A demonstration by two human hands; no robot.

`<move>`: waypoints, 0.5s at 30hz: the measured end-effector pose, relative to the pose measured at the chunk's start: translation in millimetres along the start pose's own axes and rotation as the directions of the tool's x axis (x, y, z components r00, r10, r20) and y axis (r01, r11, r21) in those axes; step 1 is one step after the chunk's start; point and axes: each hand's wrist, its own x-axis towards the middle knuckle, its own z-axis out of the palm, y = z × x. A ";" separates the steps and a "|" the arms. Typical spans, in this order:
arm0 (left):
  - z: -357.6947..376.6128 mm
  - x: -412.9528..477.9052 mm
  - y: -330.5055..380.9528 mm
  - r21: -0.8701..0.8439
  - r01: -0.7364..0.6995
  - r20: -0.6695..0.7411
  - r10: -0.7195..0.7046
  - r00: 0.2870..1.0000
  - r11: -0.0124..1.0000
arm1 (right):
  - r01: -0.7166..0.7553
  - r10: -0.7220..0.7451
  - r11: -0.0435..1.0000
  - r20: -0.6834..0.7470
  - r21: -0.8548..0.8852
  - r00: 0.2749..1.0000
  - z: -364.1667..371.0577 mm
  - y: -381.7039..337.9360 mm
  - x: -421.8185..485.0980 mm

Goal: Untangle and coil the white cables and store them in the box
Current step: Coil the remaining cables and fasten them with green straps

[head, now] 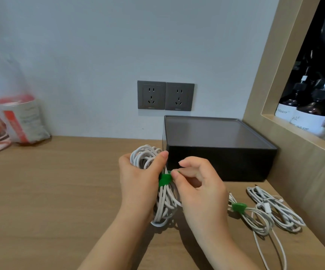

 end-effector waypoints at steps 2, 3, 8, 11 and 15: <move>-0.3 0.2 0.2 0.023 0.002 -0.016 -0.002 1.000 1.000 | 0.073 -0.074 0.995 -0.003 -0.070 0.997 2.4 2.1 -1.5; -0.6 0.0 0.0 0.027 0.006 -0.025 -0.005 1.000 1.000 | 0.111 -0.111 0.988 0.005 -0.108 0.994 3.5 3.2 -1.9; 0.7 -0.4 -4.6 0.044 -0.009 -0.072 0.012 0.997 0.999 | 0.187 -0.180 0.953 0.051 -0.236 0.982 9.7 6.5 -4.6; 1.6 -0.9 -6.5 0.014 -0.002 -0.090 0.003 0.996 1.000 | 0.204 -0.188 0.949 0.086 -0.239 0.978 13.9 5.9 -8.1; 0.9 1.7 -7.0 -0.145 0.123 -0.101 -0.138 0.985 0.982 | 0.259 -0.225 0.903 0.136 -0.342 0.965 18.4 -0.1 -8.7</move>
